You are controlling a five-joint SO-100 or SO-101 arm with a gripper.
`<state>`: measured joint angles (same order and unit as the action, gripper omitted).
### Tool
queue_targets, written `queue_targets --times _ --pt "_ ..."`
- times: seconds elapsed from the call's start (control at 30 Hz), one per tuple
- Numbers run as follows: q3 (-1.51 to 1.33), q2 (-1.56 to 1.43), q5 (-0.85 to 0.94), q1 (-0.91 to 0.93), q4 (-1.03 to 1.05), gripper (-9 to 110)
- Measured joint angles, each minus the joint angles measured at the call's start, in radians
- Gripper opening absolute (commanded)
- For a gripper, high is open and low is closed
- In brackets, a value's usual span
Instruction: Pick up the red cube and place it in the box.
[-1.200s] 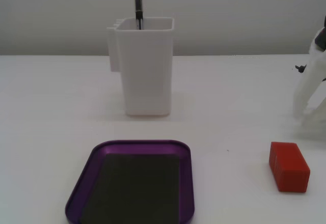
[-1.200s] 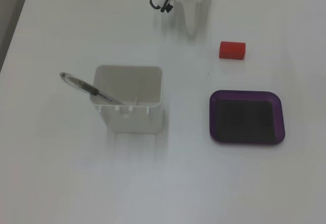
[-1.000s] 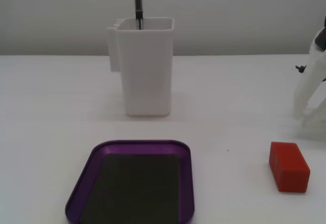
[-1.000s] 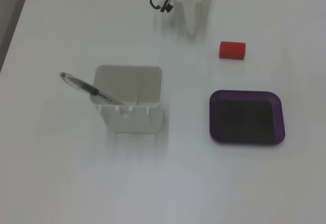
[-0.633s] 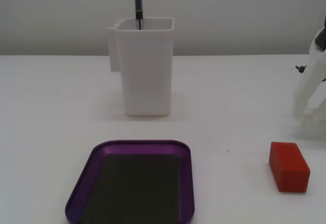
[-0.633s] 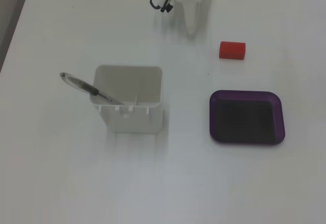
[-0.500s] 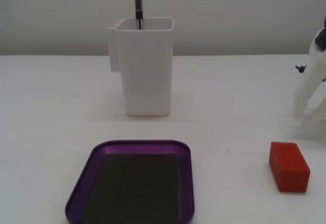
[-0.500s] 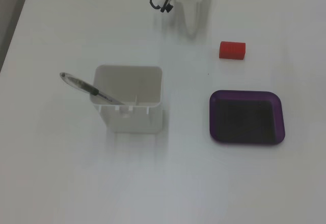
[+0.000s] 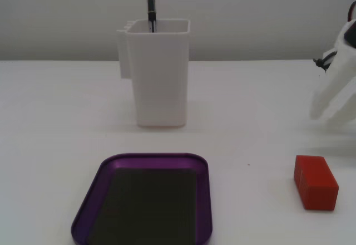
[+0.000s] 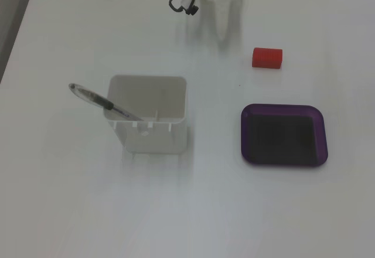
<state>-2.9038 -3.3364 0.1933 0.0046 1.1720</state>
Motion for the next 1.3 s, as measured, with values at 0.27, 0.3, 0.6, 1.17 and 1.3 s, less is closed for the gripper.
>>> queue_targets --times 0.27,0.3,0.6,1.17,1.3 --pt "0.35 0.479 -0.086 -0.005 -0.054 11" --pt "0.422 0.577 -0.115 -0.009 -0.054 13" --pt "0.98 1.313 -0.425 -0.227 0.121 22" --pt "0.876 1.436 -0.532 -0.322 0.066 22" --pt "0.864 1.436 -0.532 -0.325 0.038 22"
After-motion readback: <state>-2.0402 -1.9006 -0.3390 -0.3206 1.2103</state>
